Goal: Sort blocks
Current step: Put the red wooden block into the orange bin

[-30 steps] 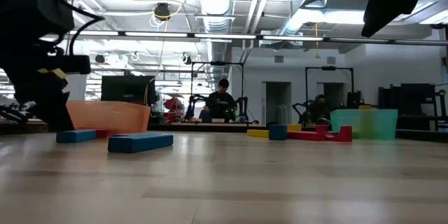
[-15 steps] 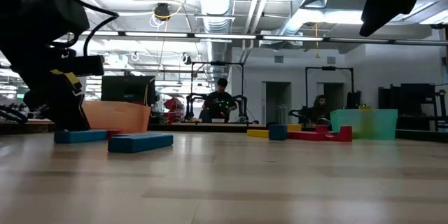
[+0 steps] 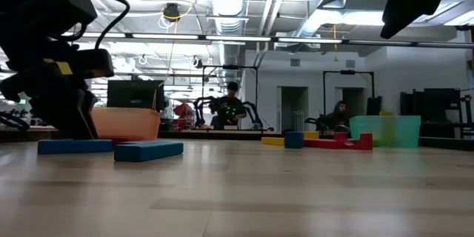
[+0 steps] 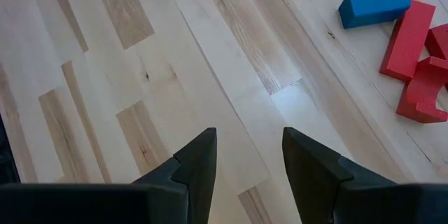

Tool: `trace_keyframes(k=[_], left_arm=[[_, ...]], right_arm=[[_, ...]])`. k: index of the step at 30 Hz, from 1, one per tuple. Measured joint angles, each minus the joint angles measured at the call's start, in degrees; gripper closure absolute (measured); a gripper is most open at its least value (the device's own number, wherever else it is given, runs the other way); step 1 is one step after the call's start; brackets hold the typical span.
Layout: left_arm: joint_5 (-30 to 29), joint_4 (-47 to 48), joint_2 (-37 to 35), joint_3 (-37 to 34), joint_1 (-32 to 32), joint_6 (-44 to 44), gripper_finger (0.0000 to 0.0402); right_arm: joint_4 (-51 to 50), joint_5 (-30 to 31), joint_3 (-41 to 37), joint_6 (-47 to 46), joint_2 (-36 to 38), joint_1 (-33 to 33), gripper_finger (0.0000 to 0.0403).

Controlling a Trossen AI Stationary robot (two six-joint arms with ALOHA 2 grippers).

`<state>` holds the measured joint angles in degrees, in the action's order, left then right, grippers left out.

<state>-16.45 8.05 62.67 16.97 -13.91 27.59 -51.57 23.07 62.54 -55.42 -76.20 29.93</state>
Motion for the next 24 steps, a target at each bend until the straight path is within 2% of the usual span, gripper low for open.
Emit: trace_keyframes(k=[8,12,15,19,24], left_arm=[[4.7,-2.1,0.0,0.9,-1.3,-1.5,0.0277],[4.5,-1.2,-0.1,4.5,-2.5,-4.4,0.0277],[3.8,3.2,0.0,9.0,-2.7,-7.4,0.0277],[-2.0,13.8,0.0,16.4,-2.7,-11.0,0.0277],[-13.4,32.5,-0.1,26.2,-1.5,-13.2,0.0277]], right_arm=[[0.0,0.0,0.0,0.2,0.0,0.0,0.0223],[0.0,0.0,0.0,0.4,0.0,-0.1,0.0223],[0.0,0.0,0.0,0.4,0.0,-0.1,0.0223],[0.3,0.0,0.0,0.4,0.0,-0.1,0.0223],[0.6,0.0,0.0,0.4,0.0,0.1,0.0223]])
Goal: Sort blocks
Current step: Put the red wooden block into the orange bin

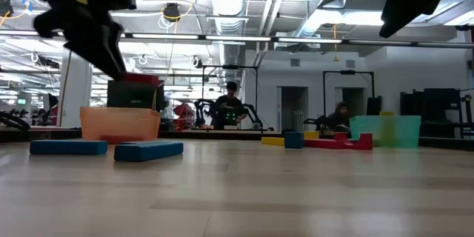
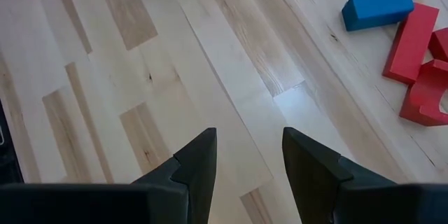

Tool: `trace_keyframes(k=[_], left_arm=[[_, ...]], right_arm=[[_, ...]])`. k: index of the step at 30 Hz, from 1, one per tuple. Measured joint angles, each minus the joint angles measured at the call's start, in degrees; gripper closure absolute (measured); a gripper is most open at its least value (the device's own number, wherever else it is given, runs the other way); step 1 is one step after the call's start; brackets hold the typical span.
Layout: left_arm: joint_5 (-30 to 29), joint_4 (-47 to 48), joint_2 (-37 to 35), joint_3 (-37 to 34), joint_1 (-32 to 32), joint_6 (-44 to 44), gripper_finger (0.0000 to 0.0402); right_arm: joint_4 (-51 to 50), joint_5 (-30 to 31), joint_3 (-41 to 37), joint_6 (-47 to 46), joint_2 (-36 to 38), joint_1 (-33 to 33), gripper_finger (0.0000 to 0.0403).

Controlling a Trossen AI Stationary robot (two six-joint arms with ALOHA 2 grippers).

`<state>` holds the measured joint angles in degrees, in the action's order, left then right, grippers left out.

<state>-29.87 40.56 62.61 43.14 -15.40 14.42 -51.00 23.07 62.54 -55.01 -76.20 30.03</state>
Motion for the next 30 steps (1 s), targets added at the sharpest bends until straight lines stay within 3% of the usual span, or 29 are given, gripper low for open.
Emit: trace_keyframes(k=[5,10,17,25,30], left_arm=[[-7.2,15.8,0.0,6.0,4.3,0.4,0.0277],[-9.0,23.6,0.0,6.4,11.3,-0.2,0.0277],[-8.9,23.7,0.0,5.2,19.2,-5.6,0.0273],[-1.3,18.7,0.0,3.4,26.7,-12.9,0.027],[-0.2,18.4,0.0,3.4,30.1,-15.0,0.0269]], right_arm=[[0.2,0.0,0.0,0.0,0.0,0.0,0.0223],[0.2,0.0,0.0,0.1,0.0,0.1,0.0223],[0.5,0.0,0.0,0.0,0.0,1.7,0.0223],[0.8,1.7,0.0,-1.9,0.0,4.5,0.0223],[0.9,2.8,0.0,-2.9,0.0,6.3,0.0223]])
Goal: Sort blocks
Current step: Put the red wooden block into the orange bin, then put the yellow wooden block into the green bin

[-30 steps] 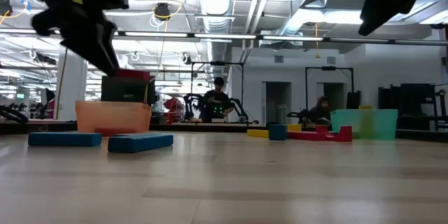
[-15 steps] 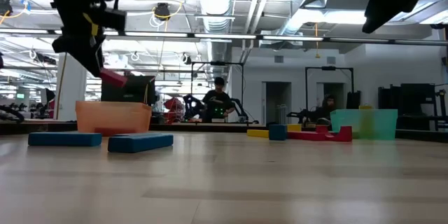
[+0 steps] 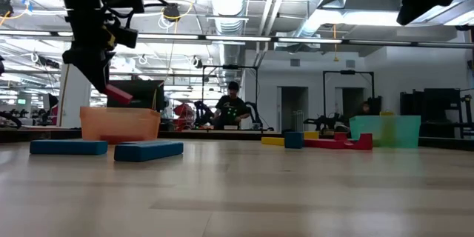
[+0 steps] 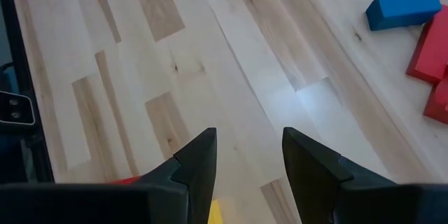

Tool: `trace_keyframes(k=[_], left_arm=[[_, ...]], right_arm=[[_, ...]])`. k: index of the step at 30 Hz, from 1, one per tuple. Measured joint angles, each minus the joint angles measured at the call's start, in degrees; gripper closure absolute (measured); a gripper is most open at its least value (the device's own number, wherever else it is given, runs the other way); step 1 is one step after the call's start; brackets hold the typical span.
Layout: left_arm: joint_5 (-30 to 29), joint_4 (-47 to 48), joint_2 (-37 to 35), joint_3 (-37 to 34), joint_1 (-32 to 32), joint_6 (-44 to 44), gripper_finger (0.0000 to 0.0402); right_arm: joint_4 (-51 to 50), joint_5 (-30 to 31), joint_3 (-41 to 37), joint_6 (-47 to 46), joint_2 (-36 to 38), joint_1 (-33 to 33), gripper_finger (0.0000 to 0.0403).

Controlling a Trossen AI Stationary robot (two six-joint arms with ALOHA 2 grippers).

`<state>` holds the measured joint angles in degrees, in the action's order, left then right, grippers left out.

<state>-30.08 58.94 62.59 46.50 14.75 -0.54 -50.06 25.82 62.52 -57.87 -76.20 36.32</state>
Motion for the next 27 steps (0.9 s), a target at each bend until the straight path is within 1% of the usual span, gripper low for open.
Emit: trace_keyframes(k=[4,9,17,22,25,27], left_arm=[[0.0,0.0,0.0,0.0,1.6,-0.5,0.0262],[0.0,-0.5,0.0,0.0,2.6,-1.3,0.0236],[0.3,-1.9,0.0,0.0,2.7,-1.8,0.0191],[0.4,-3.4,0.0,0.0,2.7,-1.8,0.0175],[2.1,-4.5,0.0,0.0,2.6,-1.8,0.0174],[4.2,-5.6,-0.3,0.1,2.6,-1.9,0.0174]], right_arm=[[0.0,0.8,0.0,-0.7,0.0,1.3,0.0223],[0.0,2.8,0.0,-1.9,0.0,2.9,0.0223],[0.0,3.2,0.0,-2.6,0.0,4.2,0.0223],[0.0,3.6,0.0,-2.5,0.0,4.2,0.0223],[0.0,3.7,0.0,-1.8,-0.3,4.5,0.0223],[0.0,3.7,0.0,-0.2,-1.2,4.8,0.0223]])
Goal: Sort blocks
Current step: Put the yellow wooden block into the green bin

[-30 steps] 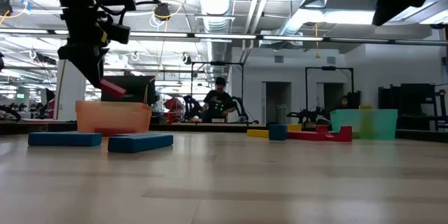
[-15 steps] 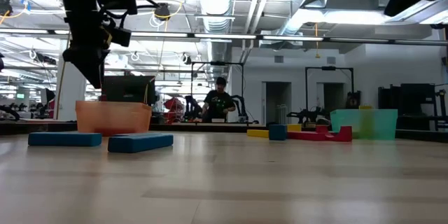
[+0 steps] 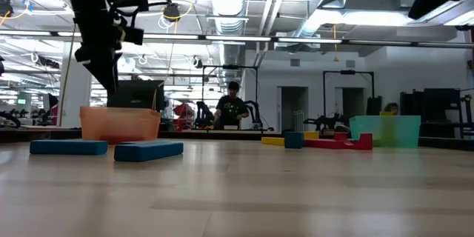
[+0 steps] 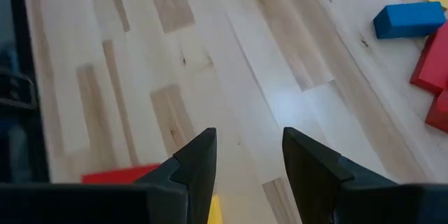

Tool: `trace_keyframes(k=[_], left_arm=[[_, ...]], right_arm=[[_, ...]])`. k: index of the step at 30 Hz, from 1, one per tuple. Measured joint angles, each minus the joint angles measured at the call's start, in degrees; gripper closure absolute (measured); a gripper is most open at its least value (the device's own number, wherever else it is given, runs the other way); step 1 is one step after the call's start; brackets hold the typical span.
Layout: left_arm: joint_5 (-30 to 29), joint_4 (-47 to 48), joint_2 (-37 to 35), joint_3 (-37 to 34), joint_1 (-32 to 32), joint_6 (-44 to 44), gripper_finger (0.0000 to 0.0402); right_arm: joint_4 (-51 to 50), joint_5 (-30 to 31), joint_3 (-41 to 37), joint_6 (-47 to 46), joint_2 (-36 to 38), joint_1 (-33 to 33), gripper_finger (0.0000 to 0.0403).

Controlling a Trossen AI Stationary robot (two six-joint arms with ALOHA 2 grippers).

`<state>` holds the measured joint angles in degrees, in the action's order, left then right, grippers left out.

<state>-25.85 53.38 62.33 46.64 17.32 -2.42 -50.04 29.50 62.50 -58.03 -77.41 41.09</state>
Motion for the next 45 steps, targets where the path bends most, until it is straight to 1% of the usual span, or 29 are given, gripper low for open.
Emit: trace_keyframes(k=[3,6,10,13,17,19,23,27,32,38,45], left_arm=[[4.1,-2.0,-1.0,1.0,-0.5,-0.2,0.0174],[8.3,-4.2,-2.5,2.3,-2.5,-0.1,0.0174],[15.6,-8.7,-4.9,3.3,-7.0,0.0,0.0176],[19.6,-12.8,-5.5,3.3,-11.6,0.5,0.0177],[20.0,-16.6,-4.7,3.3,-17.8,1.8,0.0177],[20.0,-18.4,-3.6,3.3,-20.6,2.1,0.0177],[20.0,-22.1,-0.5,3.3,-25.5,2.4,0.0177],[20.0,-25.3,3.8,3.3,-29.2,1.2,0.0178],[20.0,-28.6,10.0,3.3,-31.5,-0.8,0.0178],[20.0,-32.1,17.3,3.3,-32.5,-1.0,0.0178],[20.9,-34.7,21.5,3.3,-33.6,-1.3,0.0178]], right_arm=[[0.1,-0.1,0.0,1.6,-2.7,0.7,0.0216],[0.4,-2.0,0.0,2.6,-5.8,0.6,0.0199],[3.0,-2.7,0.0,4.8,-9.3,0.8,0.017],[8.3,-2.8,0.0,10.1,-11.6,1.0,0.0155],[16.0,-2.8,0.0,19.3,-14.7,1.7,0.0148],[16.8,-3.3,0.0,21.3,-16.3,2.4,0.0147],[14.4,-6.4,0.0,18.8,-17.6,3.3,0.0147],[14.0,-7.0,0.1,15.6,-17.2,4.1,0.0147],[16.8,-7.0,1.1,17.0,-17.1,4.7,0.0147],[22.7,-7.2,1.1,19.5,-18.1,5.6,0.0147],[24.2,-12.2,1.1,19.5,-20.8,7.6,0.0147]])
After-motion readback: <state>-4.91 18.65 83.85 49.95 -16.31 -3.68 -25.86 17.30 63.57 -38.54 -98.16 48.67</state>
